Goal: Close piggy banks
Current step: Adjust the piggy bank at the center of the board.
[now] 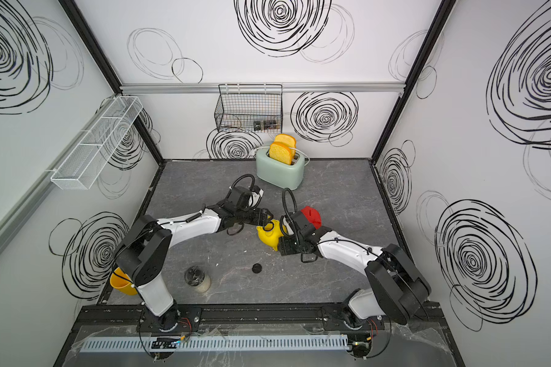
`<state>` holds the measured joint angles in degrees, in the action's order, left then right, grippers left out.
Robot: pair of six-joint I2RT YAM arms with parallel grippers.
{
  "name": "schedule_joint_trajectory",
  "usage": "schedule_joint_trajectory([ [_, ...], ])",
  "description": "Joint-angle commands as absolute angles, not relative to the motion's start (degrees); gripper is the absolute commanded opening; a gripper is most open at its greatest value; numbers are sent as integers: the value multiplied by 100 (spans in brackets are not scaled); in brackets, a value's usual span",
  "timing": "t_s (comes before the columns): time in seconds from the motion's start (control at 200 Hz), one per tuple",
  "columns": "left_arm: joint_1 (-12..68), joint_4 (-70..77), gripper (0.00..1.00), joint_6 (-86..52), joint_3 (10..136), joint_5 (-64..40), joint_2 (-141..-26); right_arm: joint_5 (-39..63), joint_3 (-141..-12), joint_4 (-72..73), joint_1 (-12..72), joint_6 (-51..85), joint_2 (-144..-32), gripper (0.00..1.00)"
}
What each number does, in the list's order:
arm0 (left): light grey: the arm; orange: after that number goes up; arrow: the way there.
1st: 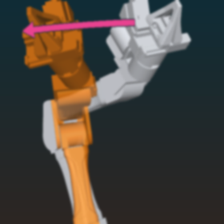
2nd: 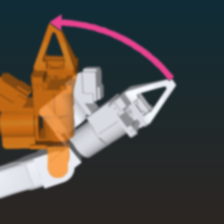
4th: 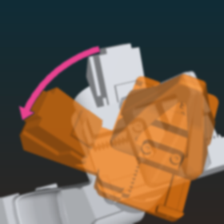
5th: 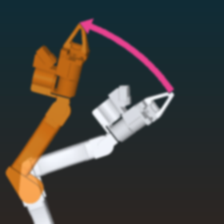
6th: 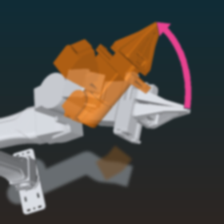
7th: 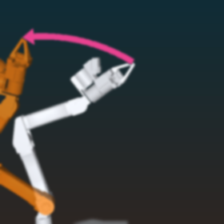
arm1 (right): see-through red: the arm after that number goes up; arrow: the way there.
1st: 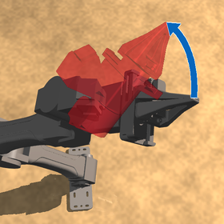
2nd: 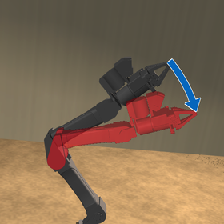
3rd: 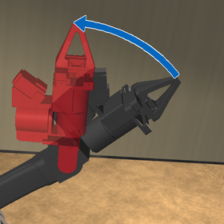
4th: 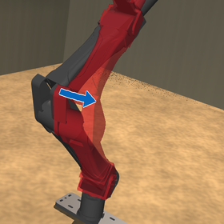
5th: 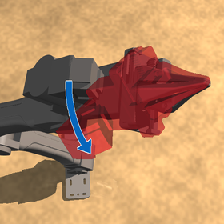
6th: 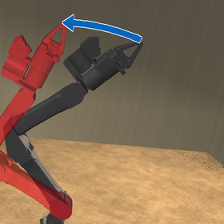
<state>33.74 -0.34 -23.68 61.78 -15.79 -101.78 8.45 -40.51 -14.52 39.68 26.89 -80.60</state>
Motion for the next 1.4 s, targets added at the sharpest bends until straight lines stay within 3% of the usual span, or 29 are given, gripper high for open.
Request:
schedule_joint_trajectory([
  [0.0,3348,-154,76,-2434,6061,-1703,-9917,800,-4264,-1376,3947,2777,-8077,65],
  [0.585,3152,-312,77,-2611,6153,-1610,-9454,766,-4251,-1500,3937,3005,-7866,65],
  [1.181,3250,-659,73,-2022,7959,-1731,-11272,564,-4086,-1602,4331,3151,-7776,66],
  [1.396,3292,-685,69,-1984,7798,-1780,-11393,536,-4117,-1489,4348,3250,-7836,65],
])
